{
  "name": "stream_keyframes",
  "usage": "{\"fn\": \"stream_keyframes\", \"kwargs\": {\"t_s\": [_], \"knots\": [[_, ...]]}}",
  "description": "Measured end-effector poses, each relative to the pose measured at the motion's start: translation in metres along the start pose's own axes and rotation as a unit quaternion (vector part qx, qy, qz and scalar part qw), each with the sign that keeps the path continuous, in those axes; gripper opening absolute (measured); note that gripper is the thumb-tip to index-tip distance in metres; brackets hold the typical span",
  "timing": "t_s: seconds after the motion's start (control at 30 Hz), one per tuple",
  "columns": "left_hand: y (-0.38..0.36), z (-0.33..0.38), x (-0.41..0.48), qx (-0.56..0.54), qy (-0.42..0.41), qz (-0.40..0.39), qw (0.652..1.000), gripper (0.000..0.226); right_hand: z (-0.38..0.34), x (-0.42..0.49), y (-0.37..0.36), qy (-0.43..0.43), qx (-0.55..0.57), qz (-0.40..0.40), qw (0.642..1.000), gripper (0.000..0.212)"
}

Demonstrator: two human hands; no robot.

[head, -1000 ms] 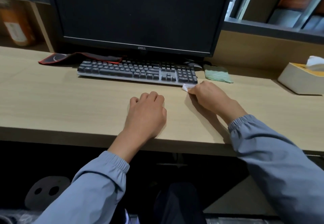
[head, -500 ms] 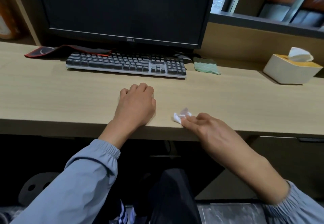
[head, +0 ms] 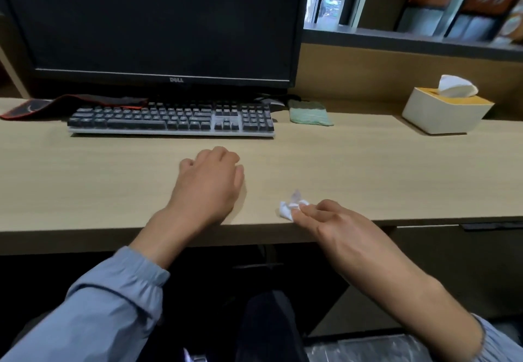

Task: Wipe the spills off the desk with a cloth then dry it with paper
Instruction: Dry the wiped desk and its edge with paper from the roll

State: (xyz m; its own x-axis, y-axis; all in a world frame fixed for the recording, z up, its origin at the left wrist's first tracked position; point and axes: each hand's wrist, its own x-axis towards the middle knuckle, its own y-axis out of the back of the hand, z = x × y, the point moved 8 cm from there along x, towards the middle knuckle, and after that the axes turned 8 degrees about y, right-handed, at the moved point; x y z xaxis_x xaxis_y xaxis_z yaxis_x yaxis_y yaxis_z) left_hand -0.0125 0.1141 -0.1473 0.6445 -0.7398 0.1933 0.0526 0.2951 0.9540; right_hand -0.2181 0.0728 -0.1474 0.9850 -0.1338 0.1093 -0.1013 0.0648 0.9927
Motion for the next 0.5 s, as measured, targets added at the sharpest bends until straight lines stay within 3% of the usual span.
{"fn": "stream_keyframes", "kwargs": {"t_s": [0.17, 0.3, 0.5], "knots": [[-0.022, 0.047, 0.001, -0.002, -0.028, -0.013, 1.0, 0.04, 0.021, 0.039, -0.008, -0.024, -0.081, -0.052, 0.995, 0.044], [-0.028, 0.046, -0.002, -0.008, -0.022, -0.005, 1.0, 0.039, 0.043, 0.073, -0.001, -0.029, -0.079, -0.053, 0.995, 0.05], [-0.027, 0.044, -0.004, -0.029, -0.026, -0.007, 0.999, 0.042, 0.093, 0.128, 0.007, -0.064, -0.107, -0.058, 0.99, 0.037]]}}
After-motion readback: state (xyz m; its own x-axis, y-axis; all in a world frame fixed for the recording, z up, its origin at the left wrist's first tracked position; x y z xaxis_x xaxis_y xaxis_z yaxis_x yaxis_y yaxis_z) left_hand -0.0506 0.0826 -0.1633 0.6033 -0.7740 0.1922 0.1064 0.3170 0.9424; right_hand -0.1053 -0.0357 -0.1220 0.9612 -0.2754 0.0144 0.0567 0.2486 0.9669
